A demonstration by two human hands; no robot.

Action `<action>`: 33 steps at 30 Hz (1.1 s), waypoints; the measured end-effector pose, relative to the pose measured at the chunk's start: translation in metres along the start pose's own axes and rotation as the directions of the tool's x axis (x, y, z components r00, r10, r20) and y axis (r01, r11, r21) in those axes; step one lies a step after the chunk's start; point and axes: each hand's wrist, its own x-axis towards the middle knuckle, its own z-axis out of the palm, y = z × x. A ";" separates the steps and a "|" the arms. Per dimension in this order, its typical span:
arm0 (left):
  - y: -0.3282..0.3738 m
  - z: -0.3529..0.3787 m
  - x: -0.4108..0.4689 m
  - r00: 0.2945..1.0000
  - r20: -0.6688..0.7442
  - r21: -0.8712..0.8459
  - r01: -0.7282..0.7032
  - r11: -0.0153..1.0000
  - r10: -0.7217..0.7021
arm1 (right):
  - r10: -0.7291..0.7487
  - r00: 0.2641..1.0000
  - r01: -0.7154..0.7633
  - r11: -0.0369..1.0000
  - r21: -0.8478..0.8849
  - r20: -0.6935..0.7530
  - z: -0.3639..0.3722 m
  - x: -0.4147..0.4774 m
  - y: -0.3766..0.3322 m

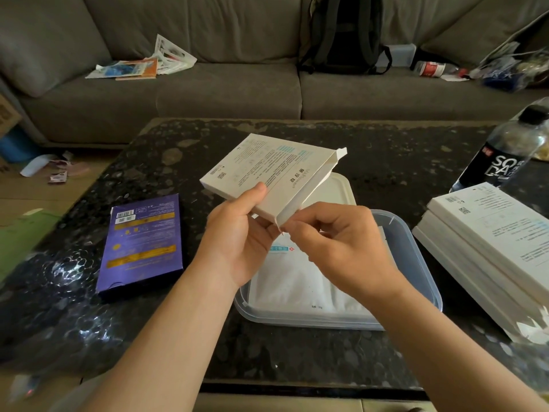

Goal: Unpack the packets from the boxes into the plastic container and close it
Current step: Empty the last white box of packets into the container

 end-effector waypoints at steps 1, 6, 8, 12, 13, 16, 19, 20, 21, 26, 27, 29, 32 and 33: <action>0.000 0.000 0.000 1.000 -0.007 -0.003 -0.001 1.000 0.001 | -0.008 1.000 0.008 1.000 0.005 0.000 0.000 0.000 0.000; -0.003 0.001 0.000 1.000 -0.011 0.029 -0.013 1.000 0.013 | -0.061 0.998 0.060 0.998 -0.035 -0.030 0.005 0.002 0.005; -0.004 0.002 0.000 1.000 -0.012 0.038 -0.018 0.999 0.019 | -0.078 0.995 0.075 0.996 -0.055 -0.066 0.009 0.001 0.008; -0.005 0.006 -0.001 1.000 -0.020 0.005 -0.017 1.000 0.017 | -0.118 0.975 0.092 0.986 -0.142 -0.188 0.019 -0.002 0.013; -0.005 0.007 -0.002 1.000 -0.022 0.000 -0.016 1.000 0.016 | -0.134 0.966 0.097 0.980 -0.174 -0.219 0.022 -0.002 0.014; -0.007 0.010 -0.004 0.999 -0.036 0.000 -0.005 1.000 0.005 | -0.183 0.935 0.114 0.966 -0.233 -0.302 0.029 -0.004 0.016; -0.006 0.009 -0.004 0.998 -0.059 -0.024 0.010 1.000 -0.012 | -0.211 0.947 0.154 0.960 -0.232 -0.242 0.026 -0.001 0.017; -0.004 0.008 -0.003 0.998 -0.063 -0.039 0.012 0.999 -0.015 | -0.213 0.960 0.173 0.962 -0.213 -0.181 0.023 0.000 0.017; -0.002 0.007 -0.003 0.998 -0.063 -0.047 0.013 0.999 -0.016 | -0.203 0.972 0.179 0.966 -0.188 -0.117 0.020 0.002 0.016; 0.010 -0.001 0.000 1.000 -0.003 0.003 0.014 1.000 -0.014 | -0.139 0.987 0.156 0.937 -0.313 0.076 -0.004 0.009 0.019; 0.013 -0.002 0.000 0.999 0.021 0.007 0.024 1.000 -0.025 | -0.181 0.978 0.206 0.894 -0.398 0.100 -0.009 0.010 0.021; 0.017 -0.003 -0.001 0.998 0.048 0.040 0.035 0.999 -0.037 | -0.270 0.955 0.291 0.791 -0.538 0.121 -0.014 0.012 0.023; 0.017 -0.002 -0.003 0.998 0.058 0.084 0.029 0.996 -0.034 | -0.347 0.931 0.324 0.647 -0.690 0.111 -0.014 0.013 0.026; 0.016 -0.001 -0.004 0.998 0.056 0.084 0.033 0.996 -0.038 | -0.347 0.931 0.316 0.620 -0.718 0.110 -0.014 0.013 0.026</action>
